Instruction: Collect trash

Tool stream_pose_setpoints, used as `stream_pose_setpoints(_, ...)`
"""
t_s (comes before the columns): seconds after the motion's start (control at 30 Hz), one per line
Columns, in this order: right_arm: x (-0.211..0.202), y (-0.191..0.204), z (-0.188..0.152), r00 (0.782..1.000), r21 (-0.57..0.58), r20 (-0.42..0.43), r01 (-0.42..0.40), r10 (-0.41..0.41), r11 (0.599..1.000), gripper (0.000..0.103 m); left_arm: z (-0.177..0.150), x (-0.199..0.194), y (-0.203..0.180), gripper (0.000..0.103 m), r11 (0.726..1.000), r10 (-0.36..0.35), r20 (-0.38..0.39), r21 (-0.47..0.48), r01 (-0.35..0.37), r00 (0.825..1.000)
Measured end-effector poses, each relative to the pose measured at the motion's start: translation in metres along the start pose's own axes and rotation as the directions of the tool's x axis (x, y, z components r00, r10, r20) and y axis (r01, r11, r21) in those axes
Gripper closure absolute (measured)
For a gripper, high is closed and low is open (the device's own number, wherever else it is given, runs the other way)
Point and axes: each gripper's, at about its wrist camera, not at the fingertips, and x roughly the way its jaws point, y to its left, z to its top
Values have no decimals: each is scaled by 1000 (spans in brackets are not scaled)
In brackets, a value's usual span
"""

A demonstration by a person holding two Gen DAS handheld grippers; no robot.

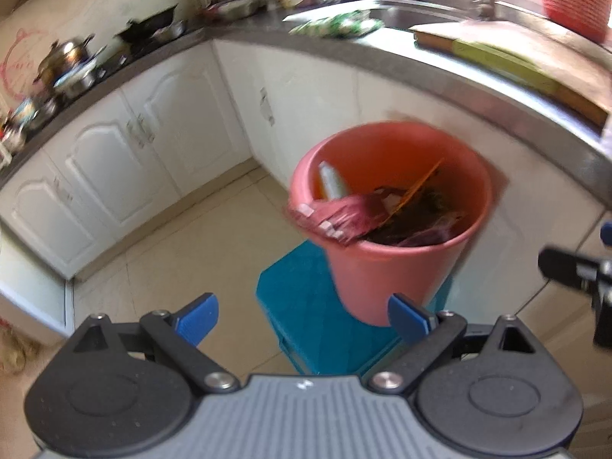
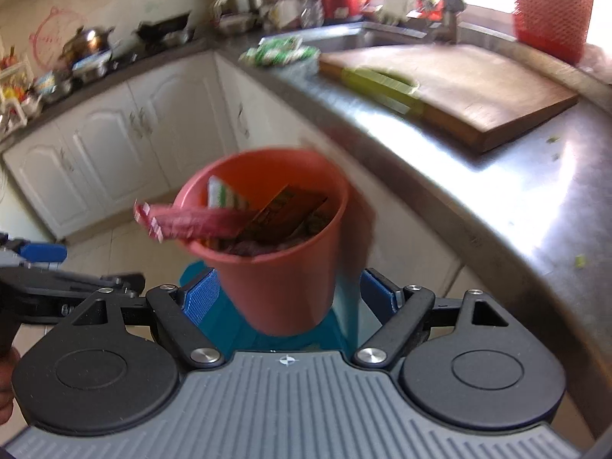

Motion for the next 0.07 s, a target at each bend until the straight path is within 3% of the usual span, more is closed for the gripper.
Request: stream_pose_setpoints(0.07,-13,-10,5,998,22,55,30,-31,999,2,8,-9,-8,8,1000,-19,22,23,18,1000)
